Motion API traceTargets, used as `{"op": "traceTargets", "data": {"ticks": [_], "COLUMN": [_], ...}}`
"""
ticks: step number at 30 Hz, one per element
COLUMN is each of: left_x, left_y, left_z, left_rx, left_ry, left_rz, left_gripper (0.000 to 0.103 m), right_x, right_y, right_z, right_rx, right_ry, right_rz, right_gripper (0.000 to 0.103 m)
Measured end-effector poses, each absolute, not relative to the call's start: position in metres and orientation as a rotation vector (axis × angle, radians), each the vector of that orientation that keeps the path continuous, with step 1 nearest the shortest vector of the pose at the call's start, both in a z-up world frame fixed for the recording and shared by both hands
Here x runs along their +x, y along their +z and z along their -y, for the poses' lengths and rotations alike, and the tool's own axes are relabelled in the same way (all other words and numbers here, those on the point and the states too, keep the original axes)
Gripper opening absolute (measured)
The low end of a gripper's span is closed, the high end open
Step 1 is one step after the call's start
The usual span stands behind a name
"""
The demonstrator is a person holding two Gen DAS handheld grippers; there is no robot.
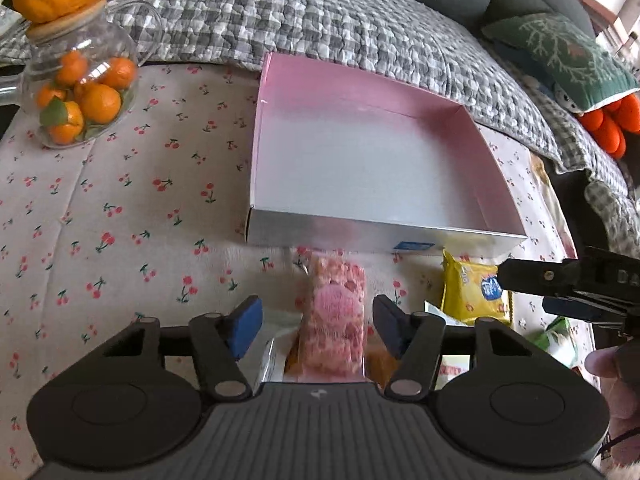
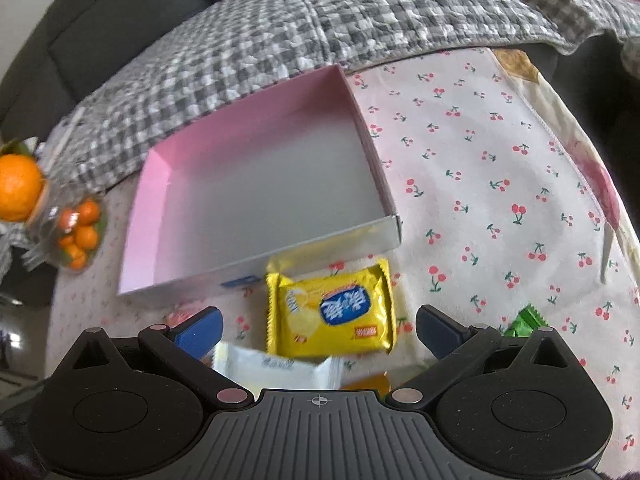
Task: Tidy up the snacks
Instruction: 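Grasp the pink nougat bar with left gripper while right grasps yellow chip packet, then carry the pink bar and yellow packet into the pink box with both grippers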
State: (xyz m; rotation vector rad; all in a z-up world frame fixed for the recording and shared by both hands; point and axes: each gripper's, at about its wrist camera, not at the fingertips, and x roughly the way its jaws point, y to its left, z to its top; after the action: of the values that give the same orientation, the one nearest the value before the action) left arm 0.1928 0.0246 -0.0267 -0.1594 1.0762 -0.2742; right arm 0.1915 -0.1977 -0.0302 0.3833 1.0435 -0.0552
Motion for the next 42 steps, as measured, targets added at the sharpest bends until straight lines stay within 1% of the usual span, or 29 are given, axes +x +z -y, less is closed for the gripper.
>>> {"op": "traceTargets", "data": {"ticks": [7, 8, 10, 17, 19, 21, 22, 25, 26, 27, 30, 42], "left_x": [0.205, 0.205, 0.206, 0.208, 0.208, 0.206, 0.206, 0.205, 0.205, 0.205, 0.206, 0.202], "left_y": [-0.039, -0.039, -0.041, -0.048, -0.049, -0.049, -0.049, -0.049, -0.049, -0.048, -0.047, -0.034], "left_z": [-0.014, -0.013, -0.010, -0.001, -0.001, -0.001, -0.001, -0.002, -0.003, -0.003, -0.005, -0.010], "left_rx": [-0.119, -0.107, -0.088, -0.004, 0.003, 0.008, 0.009, 0.006, 0.000, -0.007, -0.027, -0.064], "left_ry": [-0.286, -0.289, -0.307, -0.312, -0.312, -0.311, -0.309, -0.302, -0.300, -0.297, -0.294, -0.311], "left_rz": [-1.082, -1.074, -1.064, -1.055, -1.055, -1.052, -1.050, -1.043, -1.041, -1.040, -1.042, -1.016], "left_gripper": [0.052, 0.051, 0.045, 0.043, 0.041, 0.037, 0.033, 0.032, 0.031, 0.030, 0.030, 0.030], "right_x": [0.207, 0.208, 0.211, 0.213, 0.212, 0.210, 0.210, 0.208, 0.207, 0.207, 0.206, 0.197], "right_y": [-0.051, -0.054, -0.058, -0.069, -0.071, -0.071, -0.071, -0.072, -0.071, -0.070, -0.071, -0.052], "right_z": [0.190, 0.189, 0.188, 0.172, 0.168, 0.164, 0.163, 0.160, 0.159, 0.159, 0.162, 0.177], "right_rx": [0.351, 0.349, 0.346, 0.230, 0.193, 0.154, 0.136, 0.091, 0.087, 0.088, 0.092, 0.217], "right_ry": [-0.100, -0.106, -0.118, -0.140, -0.144, -0.152, -0.156, -0.162, -0.156, -0.153, -0.152, -0.128], "right_rz": [-1.078, -1.084, -1.092, -1.109, -1.105, -1.097, -1.094, -1.082, -1.075, -1.075, -1.073, -1.048], "right_gripper": [0.102, 0.102, 0.102, 0.101, 0.100, 0.094, 0.092, 0.085, 0.079, 0.078, 0.076, 0.076]}}
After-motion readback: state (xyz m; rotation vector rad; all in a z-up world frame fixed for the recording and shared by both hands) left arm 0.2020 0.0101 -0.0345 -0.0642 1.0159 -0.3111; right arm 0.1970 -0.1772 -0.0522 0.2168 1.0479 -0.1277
